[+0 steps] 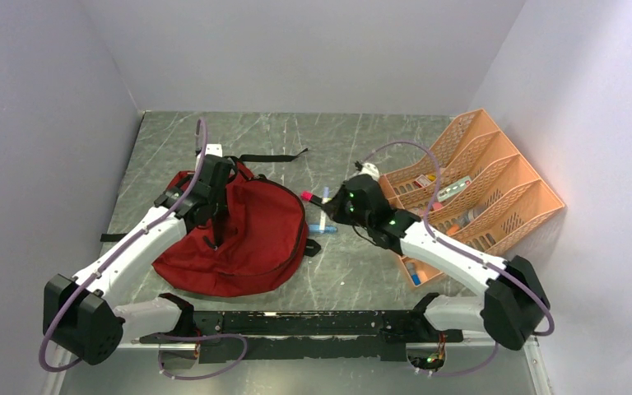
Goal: Pack the student bag
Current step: Place the stationery in the student bag.
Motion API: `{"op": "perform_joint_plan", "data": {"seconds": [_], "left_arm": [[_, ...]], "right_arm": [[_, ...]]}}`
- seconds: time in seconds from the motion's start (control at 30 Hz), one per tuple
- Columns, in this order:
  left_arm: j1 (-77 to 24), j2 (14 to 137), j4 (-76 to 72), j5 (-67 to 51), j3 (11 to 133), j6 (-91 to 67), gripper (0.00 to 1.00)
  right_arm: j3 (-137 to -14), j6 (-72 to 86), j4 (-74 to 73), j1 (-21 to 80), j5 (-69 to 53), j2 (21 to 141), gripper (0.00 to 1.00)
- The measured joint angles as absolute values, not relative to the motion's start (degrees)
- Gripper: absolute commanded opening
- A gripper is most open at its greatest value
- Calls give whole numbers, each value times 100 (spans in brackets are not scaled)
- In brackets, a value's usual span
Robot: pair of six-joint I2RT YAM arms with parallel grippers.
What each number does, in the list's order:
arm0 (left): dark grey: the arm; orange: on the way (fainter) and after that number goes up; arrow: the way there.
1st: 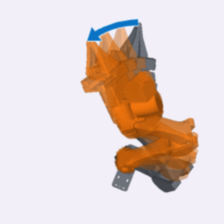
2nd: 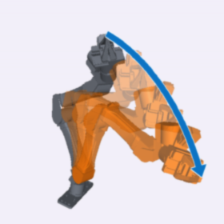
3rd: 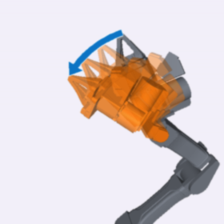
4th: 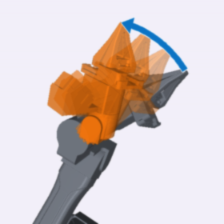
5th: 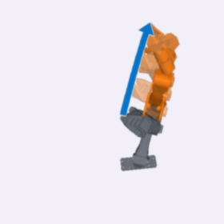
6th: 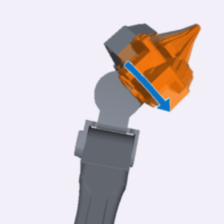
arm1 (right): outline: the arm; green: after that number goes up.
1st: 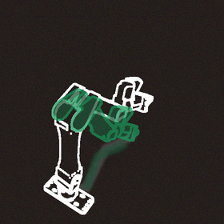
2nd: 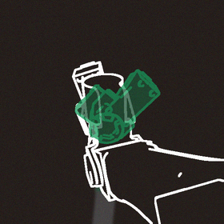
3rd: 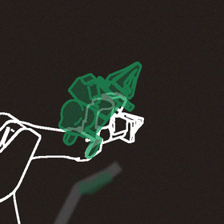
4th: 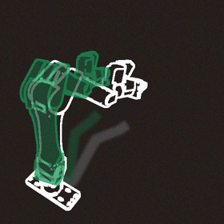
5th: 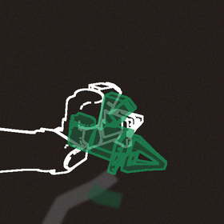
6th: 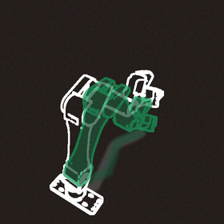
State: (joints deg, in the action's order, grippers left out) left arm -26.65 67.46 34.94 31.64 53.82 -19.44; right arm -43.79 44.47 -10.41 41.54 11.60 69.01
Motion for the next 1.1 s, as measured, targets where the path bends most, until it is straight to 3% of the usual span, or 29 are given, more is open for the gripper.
{"op": "perform_joint_plan", "data": {"seconds": [0.5,1.1], "left_arm": [[-2644,6622,3489,3166,5349,-1942,5],[-2600,6530,3483,3153,5345,-1927,5]], "right_arm": [[-6455,4893,1546,6110,-923,10138,0],[-7822,5527,1431,6093,-161,11424,0]]}}
